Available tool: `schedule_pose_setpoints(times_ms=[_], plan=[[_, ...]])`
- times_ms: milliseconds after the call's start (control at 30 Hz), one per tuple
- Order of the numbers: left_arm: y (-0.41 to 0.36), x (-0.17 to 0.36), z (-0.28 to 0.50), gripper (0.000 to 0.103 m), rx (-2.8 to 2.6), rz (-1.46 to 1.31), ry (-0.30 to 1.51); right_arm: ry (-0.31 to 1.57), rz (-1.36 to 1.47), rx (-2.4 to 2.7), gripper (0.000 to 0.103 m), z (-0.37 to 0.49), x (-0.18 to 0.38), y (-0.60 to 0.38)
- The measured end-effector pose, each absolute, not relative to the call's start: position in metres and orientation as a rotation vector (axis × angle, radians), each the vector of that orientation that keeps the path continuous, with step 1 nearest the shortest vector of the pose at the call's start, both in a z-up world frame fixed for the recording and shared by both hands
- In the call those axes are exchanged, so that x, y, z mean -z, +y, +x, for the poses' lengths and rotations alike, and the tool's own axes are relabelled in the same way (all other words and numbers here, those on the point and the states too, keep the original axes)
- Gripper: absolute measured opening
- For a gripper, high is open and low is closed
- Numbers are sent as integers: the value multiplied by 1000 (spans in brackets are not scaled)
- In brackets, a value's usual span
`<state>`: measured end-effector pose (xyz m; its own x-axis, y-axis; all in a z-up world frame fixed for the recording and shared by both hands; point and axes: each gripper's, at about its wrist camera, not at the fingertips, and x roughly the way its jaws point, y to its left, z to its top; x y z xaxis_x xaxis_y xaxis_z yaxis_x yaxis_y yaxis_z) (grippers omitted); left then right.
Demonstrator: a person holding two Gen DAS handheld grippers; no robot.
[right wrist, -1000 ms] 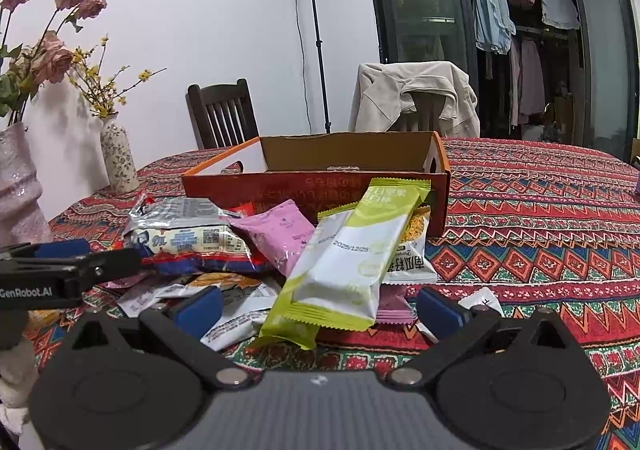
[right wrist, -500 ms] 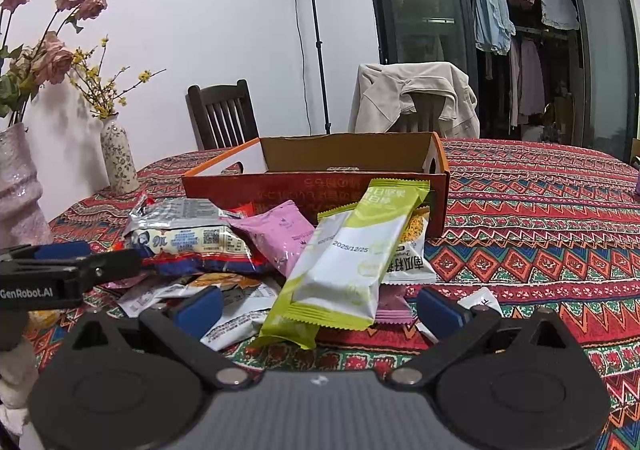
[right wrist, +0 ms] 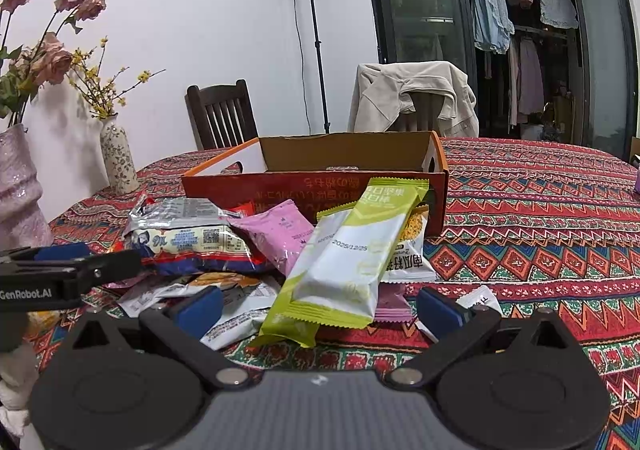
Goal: Organize snacks
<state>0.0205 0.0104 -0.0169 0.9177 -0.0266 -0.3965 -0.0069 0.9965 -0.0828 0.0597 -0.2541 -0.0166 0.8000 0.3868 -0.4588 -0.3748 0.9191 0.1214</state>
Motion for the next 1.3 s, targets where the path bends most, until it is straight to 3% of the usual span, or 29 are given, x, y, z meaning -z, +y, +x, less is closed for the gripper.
schedule_pose_setpoints(times_ms=[1300], plan=[[14,6,27,103,-15,-84,405,500,37,-335,101,79,8,-258]])
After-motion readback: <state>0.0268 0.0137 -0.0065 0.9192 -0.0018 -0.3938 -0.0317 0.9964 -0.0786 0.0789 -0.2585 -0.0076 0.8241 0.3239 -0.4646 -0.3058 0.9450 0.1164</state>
